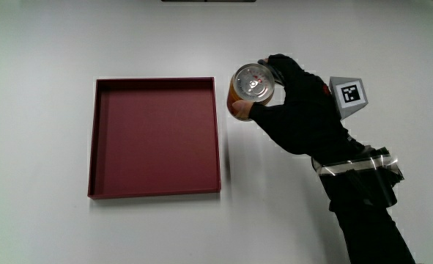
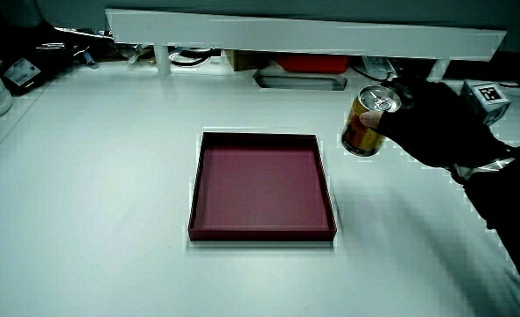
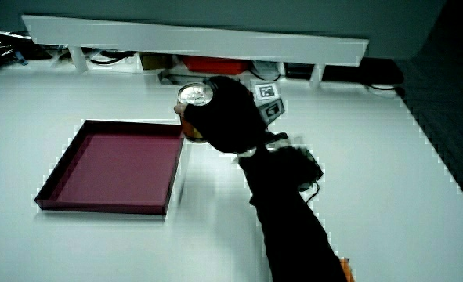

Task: Place red bull on desk

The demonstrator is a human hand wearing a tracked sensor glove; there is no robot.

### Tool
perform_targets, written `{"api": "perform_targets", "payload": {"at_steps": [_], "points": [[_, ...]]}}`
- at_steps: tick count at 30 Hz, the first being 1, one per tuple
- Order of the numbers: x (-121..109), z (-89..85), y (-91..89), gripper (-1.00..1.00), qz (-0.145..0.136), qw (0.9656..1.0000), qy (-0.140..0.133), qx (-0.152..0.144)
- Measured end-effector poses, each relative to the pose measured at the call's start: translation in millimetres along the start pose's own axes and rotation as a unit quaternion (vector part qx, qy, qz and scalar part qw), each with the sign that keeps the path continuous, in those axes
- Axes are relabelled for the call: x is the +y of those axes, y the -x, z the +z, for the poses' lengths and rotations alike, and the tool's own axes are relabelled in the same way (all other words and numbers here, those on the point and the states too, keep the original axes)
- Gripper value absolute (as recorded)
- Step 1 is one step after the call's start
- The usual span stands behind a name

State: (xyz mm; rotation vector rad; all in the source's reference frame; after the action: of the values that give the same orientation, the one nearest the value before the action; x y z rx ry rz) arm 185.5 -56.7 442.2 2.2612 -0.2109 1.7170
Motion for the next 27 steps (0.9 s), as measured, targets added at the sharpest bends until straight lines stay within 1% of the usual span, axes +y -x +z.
{"api": "perform_targets", "payload": {"at_steps": [1,2,3,4,6,11,12,13,14,15,17,20,21,22,23,24,25,26,27], "points": [[0,1.5,-3.1,0.0,-0.009,0.9999,-0.005,-0.002],[0,2.4,-5.3,0.0,-0.011,0.9999,-0.007,0.003],[-1,4.0,-10.7,0.0,-0.017,0.9998,-0.012,-0.003],[-1,4.7,-13.7,0.0,-0.017,0.9997,-0.014,0.005],[-1,6.7,-22.4,0.0,-0.027,0.9994,-0.021,-0.003],[-2,6.7,-39.5,0.0,-0.053,0.9982,-0.025,-0.011],[-2,6.8,-42.8,0.0,-0.062,0.9976,-0.028,-0.015],[-2,7.0,-46.8,0.0,-0.062,0.9976,-0.026,-0.015],[-3,6.6,-47.9,0.0,-0.07,0.9971,-0.028,-0.013],[-4,7.0,-51.2,0.0,-0.078,0.9963,-0.03,-0.02],[-4,6.4,-59.3,0.0,-0.084,0.9958,-0.029,-0.019],[-5,4.2,-63.9,0.0,-0.101,0.9943,-0.026,-0.022],[-4,3.6,-69.5,0.0,-0.095,0.995,-0.024,-0.019],[-5,2.5,-71.6,0.0,-0.099,0.9946,-0.026,-0.021],[-6,1.4,-71.1,0.0,-0.111,0.9932,-0.025,-0.024],[-6,0.7,-73.5,0.0,-0.114,0.993,-0.024,-0.016],[-6,0.0,-76.5,0.0,-0.11,0.9936,-0.021,-0.014],[-6,-0.8,-79.0,0.0,-0.111,0.9934,-0.022,-0.019],[-7,-2.0,-78.9,0.0,-0.122,0.9922,-0.017,-0.02]]}}
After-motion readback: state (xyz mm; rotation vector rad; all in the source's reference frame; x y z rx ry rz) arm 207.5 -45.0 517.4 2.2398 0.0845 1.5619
